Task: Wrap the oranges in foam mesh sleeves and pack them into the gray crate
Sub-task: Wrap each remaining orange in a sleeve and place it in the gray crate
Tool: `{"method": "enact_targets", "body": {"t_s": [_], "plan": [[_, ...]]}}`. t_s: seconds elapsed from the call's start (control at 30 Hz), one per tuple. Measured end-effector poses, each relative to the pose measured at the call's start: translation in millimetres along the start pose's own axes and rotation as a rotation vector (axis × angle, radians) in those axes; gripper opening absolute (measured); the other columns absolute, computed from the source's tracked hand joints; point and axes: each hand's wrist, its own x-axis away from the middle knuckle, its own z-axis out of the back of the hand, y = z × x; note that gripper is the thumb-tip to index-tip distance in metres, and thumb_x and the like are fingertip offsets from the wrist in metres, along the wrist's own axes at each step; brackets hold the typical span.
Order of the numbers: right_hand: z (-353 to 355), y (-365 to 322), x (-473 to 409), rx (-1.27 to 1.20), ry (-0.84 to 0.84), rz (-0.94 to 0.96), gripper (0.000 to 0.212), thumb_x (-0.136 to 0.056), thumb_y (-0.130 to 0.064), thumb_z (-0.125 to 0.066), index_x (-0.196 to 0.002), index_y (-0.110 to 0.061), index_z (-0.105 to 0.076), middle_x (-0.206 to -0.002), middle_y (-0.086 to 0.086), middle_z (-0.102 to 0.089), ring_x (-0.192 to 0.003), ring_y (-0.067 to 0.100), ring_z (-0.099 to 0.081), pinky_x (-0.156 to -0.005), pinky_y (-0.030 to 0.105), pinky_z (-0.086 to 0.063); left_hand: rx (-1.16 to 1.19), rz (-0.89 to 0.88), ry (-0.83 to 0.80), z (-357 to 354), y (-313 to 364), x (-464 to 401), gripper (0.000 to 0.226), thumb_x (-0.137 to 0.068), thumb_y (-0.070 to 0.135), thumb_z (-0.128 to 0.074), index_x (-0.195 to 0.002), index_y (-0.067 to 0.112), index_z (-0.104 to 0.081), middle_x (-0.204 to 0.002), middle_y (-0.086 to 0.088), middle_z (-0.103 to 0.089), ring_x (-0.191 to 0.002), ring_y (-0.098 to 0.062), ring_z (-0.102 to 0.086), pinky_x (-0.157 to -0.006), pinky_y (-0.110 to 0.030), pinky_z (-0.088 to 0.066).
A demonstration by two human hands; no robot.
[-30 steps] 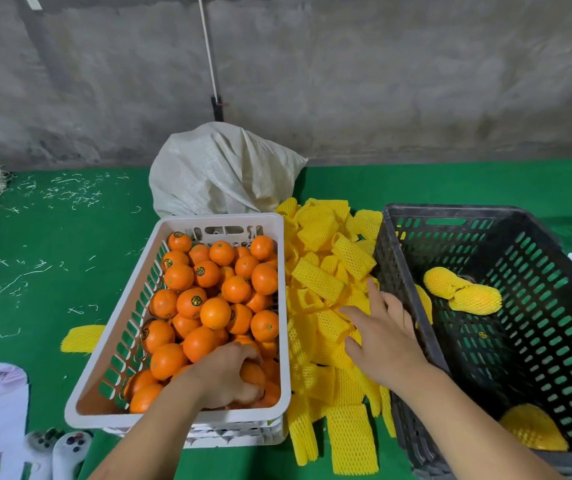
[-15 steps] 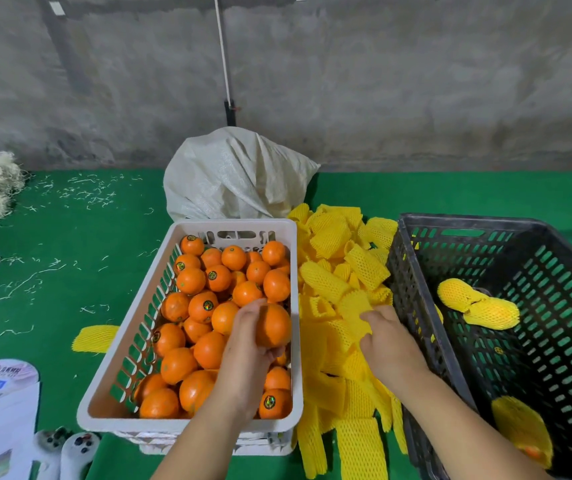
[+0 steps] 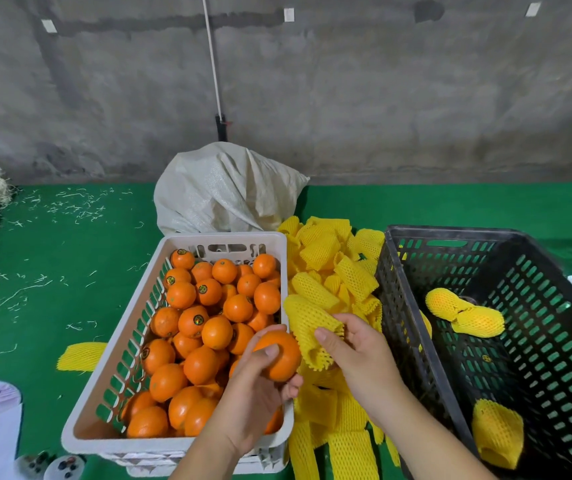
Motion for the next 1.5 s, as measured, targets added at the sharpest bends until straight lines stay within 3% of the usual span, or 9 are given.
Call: {"method": "enact_targets", "body": {"t_s": [0.2, 0.37, 0.53, 0.63, 0.83, 1.03, 1.17, 1.33, 1.5], "plan": [[3.2, -5.9, 3.4, -0.085, -0.259, -0.084, 0.022, -0.1, -0.017, -0.064, -0.119, -0.023, -0.075, -0.119, 0.0, -0.075, -0.113, 0.016, -0.07, -0.091, 0.025, -0.056, 0.008, 0.07, -0.083, 4.2, 0.3, 10.4, 0.105, -0.054, 0.04, -0.101, -0.143, 0.008, -0.057, -0.082, -0.025, -0.06, -0.061, -0.034, -0.062, -0.055, -0.037, -0.055], [3.8, 2.4, 0.4, 0.213, -0.036, -0.04, 0.044, -0.098, -0.029, -0.068, -0.06, -0.024, -0.047, -0.053, -0.008, -0.034, -0.05, 0.011, -0.03, -0.051, 0.031, -0.024, 0.006, 0.111, -0.14, 3.4, 3.6, 9.9, 0.097, -0.049, 0.034, -0.104, -0.134, 0.008, -0.063, -0.084, -0.029, -0.061, -0.062, -0.037, -0.066, -0.055, -0.039, -0.057], [8.1, 10.7, -4.2, 0.562, 0.379, 0.209, 0.025, -0.09, -0.03, -0.077, -0.074, -0.026, -0.058, -0.075, -0.01, -0.052, -0.065, 0.011, -0.05, -0.058, 0.029, -0.04, -0.119, 0.037, -0.163, -9.4, 3.2, 10.7, 0.071, -0.055, 0.031, -0.099, -0.119, 0.017, -0.072, -0.12, -0.018, -0.064, -0.071, -0.04, -0.067, -0.058, -0.037, -0.056], [5.9, 7.8, -3.1, 0.726, 0.262, 0.206, 0.015, -0.088, -0.025, -0.08, -0.086, -0.024, -0.065, -0.094, -0.014, -0.054, -0.087, 0.005, -0.056, -0.071, 0.025, -0.047, -0.216, -0.005, -0.176, -15.9, 1.6, 13.8, 0.066, -0.062, 0.03, -0.095, -0.122, 0.019, -0.073, -0.152, 0.001, -0.049, -0.078, -0.04, -0.068, -0.062, -0.037, -0.056], [0.0, 3.4, -0.4, 0.399, 0.04, 0.008, 0.026, -0.094, -0.004, -0.069, -0.1, -0.029, -0.074, -0.095, -0.01, -0.074, -0.093, 0.005, -0.068, -0.088, 0.034, -0.058, -0.324, 0.009, -0.156, -19.8, 5.4, 15.5, 0.069, -0.066, 0.036, -0.094, -0.131, 0.029, -0.073, -0.107, -0.011, -0.073, -0.072, -0.035, -0.069, -0.063, -0.035, -0.057], [1.9, 13.0, -0.4, 0.712, 0.138, 0.241, 0.021, -0.098, -0.015, -0.064, -0.113, -0.029, -0.066, -0.1, -0.022, -0.055, -0.096, -0.003, -0.056, -0.077, 0.014, -0.048, -0.359, 0.027, -0.167, -21.3, 7.2, 19.1, 0.079, -0.064, 0.048, -0.099, -0.135, 0.029, -0.07, -0.108, -0.01, -0.074, -0.077, -0.037, -0.07, -0.065, -0.034, -0.058], [13.0, 17.8, -1.8, 0.802, -0.116, 0.265, 0.051, -0.096, -0.013, -0.069, -0.143, -0.031, -0.057, -0.116, -0.017, -0.048, -0.105, -0.006, -0.05, -0.09, 0.015, -0.047, -0.363, -0.006, -0.151, -18.6, 9.9, 18.7, 0.077, -0.066, 0.052, -0.097, -0.134, 0.029, -0.071, -0.107, -0.013, -0.073, -0.071, -0.035, -0.068, -0.062, -0.034, -0.056], [15.3, 11.0, -5.2, 0.603, 0.075, 0.281, 0.017, -0.096, -0.018, -0.071, -0.111, -0.025, -0.077, -0.095, -0.016, -0.065, -0.09, 0.001, -0.062, -0.078, 0.016, -0.048, -0.389, -0.052, -0.128, -14.6, 12.0, 14.5, 0.077, -0.063, 0.058, -0.097, -0.131, 0.031, -0.073, -0.096, -0.009, -0.071, -0.073, -0.036, -0.07, -0.062, -0.033, -0.056], [12.7, 5.4, -0.6, 0.393, 0.177, 0.197, 0.007, -0.102, -0.026, -0.061, -0.103, -0.033, -0.063, -0.067, -0.007, -0.059, -0.055, 0.004, -0.047, -0.053, 0.032, -0.041, -0.507, -0.175, 0.015, -17.6, 7.0, 6.0, 0.072, -0.057, 0.068, -0.095, -0.122, 0.047, -0.072, -0.102, -0.004, -0.076, -0.078, -0.032, -0.076, -0.07, -0.036, -0.062]]}}
